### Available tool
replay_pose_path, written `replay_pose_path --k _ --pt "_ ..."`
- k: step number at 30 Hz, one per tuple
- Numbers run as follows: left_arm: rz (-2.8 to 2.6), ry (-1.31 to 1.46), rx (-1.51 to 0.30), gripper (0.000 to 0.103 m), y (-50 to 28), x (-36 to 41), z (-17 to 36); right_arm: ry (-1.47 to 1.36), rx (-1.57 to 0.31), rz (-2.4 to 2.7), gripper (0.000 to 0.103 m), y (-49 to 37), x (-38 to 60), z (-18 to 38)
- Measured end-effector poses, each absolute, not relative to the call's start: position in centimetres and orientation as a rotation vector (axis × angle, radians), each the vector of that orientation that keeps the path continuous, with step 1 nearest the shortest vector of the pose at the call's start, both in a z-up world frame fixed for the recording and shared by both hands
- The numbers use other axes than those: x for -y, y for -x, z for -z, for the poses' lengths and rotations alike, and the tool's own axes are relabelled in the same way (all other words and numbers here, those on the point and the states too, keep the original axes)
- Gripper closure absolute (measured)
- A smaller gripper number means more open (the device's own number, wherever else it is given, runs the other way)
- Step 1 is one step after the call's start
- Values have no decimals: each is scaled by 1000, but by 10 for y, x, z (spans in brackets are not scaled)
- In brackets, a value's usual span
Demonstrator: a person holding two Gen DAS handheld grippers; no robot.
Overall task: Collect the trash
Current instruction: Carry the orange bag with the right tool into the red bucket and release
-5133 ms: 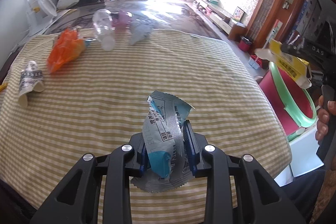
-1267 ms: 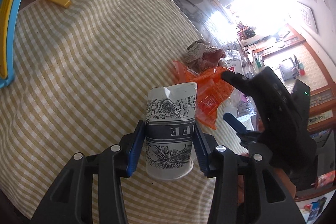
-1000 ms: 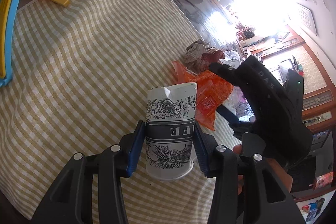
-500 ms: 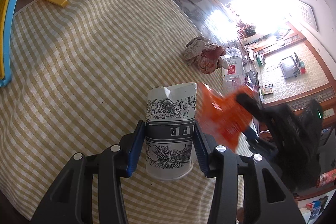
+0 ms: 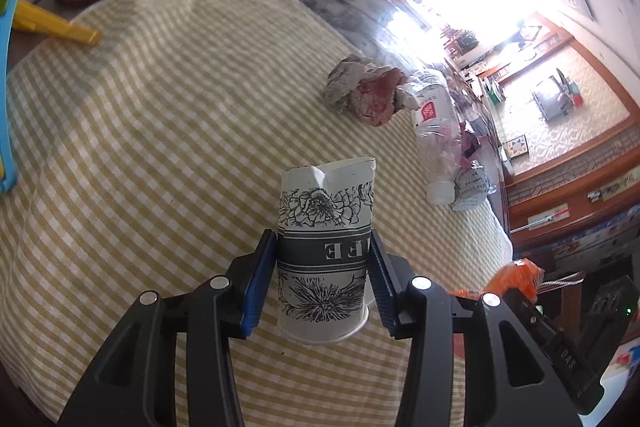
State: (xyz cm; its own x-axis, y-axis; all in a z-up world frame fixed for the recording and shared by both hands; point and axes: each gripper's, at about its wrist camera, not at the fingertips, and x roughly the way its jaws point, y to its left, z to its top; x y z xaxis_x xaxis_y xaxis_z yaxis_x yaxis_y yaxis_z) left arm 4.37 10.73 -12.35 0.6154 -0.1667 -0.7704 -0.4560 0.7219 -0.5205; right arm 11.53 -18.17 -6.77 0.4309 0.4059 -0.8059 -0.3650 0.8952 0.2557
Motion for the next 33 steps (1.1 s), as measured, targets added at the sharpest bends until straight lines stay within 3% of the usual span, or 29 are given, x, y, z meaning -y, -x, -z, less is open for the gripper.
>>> replay_pose_path --k 19,33 --pt "-306 444 -886 60 -44 -76 107 -164 -939 -439 36 -114 255 74" --pt "-198 357 -910 60 -34 2 91 -178 -859 -421 36 -104 281 53"
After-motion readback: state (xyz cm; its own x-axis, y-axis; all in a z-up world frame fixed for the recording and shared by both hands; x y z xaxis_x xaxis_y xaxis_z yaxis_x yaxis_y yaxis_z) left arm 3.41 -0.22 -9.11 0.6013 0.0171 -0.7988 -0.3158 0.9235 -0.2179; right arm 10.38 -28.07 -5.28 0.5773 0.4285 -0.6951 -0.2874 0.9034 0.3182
